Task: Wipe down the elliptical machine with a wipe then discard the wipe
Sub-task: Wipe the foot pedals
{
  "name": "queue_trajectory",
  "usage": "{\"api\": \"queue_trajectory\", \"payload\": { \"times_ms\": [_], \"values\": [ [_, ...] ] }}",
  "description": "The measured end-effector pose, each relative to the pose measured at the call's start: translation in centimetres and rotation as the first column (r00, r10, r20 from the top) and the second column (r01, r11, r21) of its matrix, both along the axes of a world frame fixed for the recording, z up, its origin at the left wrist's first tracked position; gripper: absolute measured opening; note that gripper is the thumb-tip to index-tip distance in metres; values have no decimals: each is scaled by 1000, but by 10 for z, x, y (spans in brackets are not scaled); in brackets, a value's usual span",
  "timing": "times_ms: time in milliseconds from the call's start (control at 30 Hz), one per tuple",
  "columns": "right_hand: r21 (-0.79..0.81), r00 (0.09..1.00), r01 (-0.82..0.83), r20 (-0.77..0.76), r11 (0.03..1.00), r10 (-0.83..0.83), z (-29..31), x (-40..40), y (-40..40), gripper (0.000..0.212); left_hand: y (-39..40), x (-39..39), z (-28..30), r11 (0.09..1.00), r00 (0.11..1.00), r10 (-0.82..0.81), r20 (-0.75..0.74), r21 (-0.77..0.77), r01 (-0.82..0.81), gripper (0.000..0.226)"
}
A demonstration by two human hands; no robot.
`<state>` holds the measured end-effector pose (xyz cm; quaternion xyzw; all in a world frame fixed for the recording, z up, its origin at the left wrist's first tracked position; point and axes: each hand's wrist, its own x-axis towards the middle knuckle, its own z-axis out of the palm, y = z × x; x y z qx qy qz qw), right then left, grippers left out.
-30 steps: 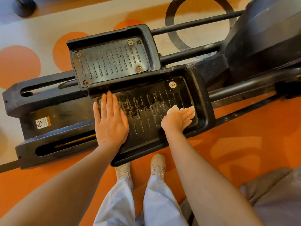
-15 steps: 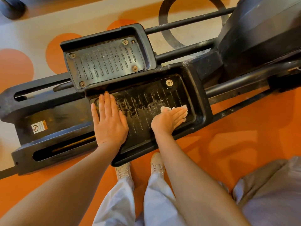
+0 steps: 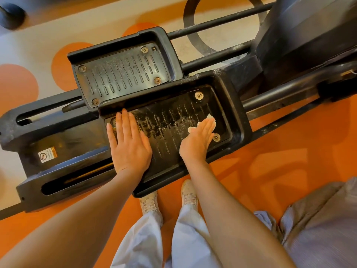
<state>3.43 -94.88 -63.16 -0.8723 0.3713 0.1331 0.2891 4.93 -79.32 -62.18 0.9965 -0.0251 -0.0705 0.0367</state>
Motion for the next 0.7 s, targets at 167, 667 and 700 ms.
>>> {"api": "queue_trajectory", "payload": {
  "times_ms": [167,667,700],
  "values": [
    [39,990,-116,91,992,112,0,-2,9,88,0,0,0,1000,1000,1,-1,6,-1,61],
    [93,922,-385,-4,918,387,16,-12,-5,97,0,0,1,1000,1000,7,8,20,-7,59],
    [102,918,-394,1,913,396,16,-11,-5,96,-1,0,1,1000,1000,8,10,18,-8,59]
  ]
}}
